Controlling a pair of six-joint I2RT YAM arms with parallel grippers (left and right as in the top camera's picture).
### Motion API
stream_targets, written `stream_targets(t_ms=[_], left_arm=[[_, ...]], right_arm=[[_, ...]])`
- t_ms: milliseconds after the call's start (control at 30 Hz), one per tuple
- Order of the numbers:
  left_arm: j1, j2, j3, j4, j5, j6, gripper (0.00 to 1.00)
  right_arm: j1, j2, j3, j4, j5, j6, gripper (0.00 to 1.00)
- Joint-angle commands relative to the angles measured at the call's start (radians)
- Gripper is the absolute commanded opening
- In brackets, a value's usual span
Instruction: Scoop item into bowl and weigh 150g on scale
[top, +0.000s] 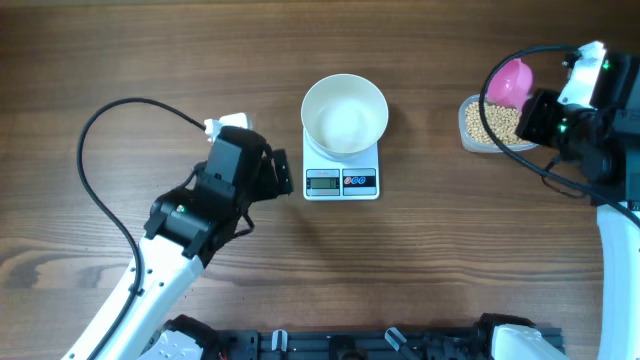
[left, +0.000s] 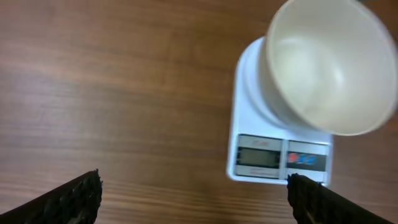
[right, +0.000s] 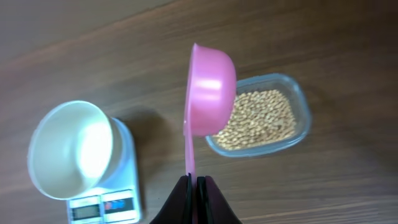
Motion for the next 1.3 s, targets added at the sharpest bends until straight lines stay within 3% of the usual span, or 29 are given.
stream_targets(t_ms=[0, 267, 367, 567, 767, 1267], left_arm=[[0.008, 0.000, 0.005, 0.026, 0.068, 0.005, 1.00], [0.053, 0.000, 0.005, 0.018, 0.088, -0.039, 1.00], [0.171, 0.000, 0.005, 0.014, 0.218, -0.026, 1.00], [0.350, 0.000, 0.005, 0.004, 0.435, 0.119, 1.00], [0.353, 0.000, 0.005, 0.005, 0.406, 0.121, 1.00], [0.353, 0.000, 0.005, 0.004, 0.404, 0.105, 1.00]], right_arm=[[-0.002, 0.011, 0.016, 0.004, 0.058, -0.157, 0.04], [-0.002, 0.011, 0.016, 0.012, 0.210, -0.079, 0.04], [-0.002, 0.011, 0.016, -0.003, 0.203, -0.083, 0.04], [-0.002, 0.018, 0.014, -0.022, 0.212, -0.215, 0.04], [-0.003, 0.106, 0.014, -0.020, 0.109, -0.398, 0.04], [-0.003, 0.321, 0.014, 0.002, 0.219, -0.445, 0.04]])
